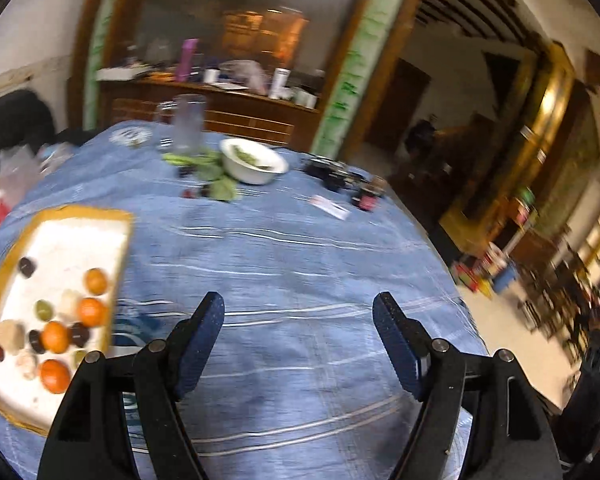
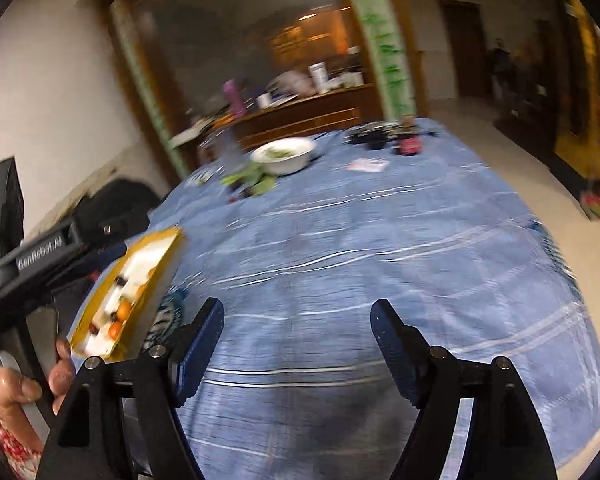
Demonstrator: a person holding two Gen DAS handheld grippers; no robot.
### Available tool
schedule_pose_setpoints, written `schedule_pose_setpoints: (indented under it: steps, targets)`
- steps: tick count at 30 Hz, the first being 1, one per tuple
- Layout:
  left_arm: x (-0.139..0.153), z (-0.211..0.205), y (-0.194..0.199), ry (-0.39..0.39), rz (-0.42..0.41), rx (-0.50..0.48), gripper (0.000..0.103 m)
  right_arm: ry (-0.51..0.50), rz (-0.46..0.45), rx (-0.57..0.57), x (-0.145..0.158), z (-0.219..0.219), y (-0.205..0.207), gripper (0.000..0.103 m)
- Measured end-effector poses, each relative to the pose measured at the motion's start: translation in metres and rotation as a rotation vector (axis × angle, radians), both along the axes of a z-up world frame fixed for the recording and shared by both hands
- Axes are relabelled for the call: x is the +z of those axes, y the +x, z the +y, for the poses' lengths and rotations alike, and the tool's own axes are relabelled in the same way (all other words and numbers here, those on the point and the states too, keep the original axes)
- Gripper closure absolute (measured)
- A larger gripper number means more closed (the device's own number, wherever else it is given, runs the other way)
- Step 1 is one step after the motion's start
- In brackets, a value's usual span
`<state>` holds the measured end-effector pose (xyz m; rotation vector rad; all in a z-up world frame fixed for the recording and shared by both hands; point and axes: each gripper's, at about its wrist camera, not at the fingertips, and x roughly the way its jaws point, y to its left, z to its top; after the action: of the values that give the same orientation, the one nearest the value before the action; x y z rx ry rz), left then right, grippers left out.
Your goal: Organize fruits
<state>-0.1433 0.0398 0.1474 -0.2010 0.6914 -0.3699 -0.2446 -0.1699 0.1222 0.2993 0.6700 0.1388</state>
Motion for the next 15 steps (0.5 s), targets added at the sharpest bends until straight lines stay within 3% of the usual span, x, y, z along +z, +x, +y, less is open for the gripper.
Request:
schedule_pose_setpoints:
  steps: [7,15]
  targets:
    - [0.005,-0.031,-0.018,0.049,-0.022,-0.044,0.026,0.048,-0.027,-0.083,-0.003,-0.045,-0.026,0.019]
    - [0.011,-0.01,-0.038,0.095,-0.063,0.024,0.021,0.051,-0.024,-0.036,-0.009,-0.029,-0.025,0.018]
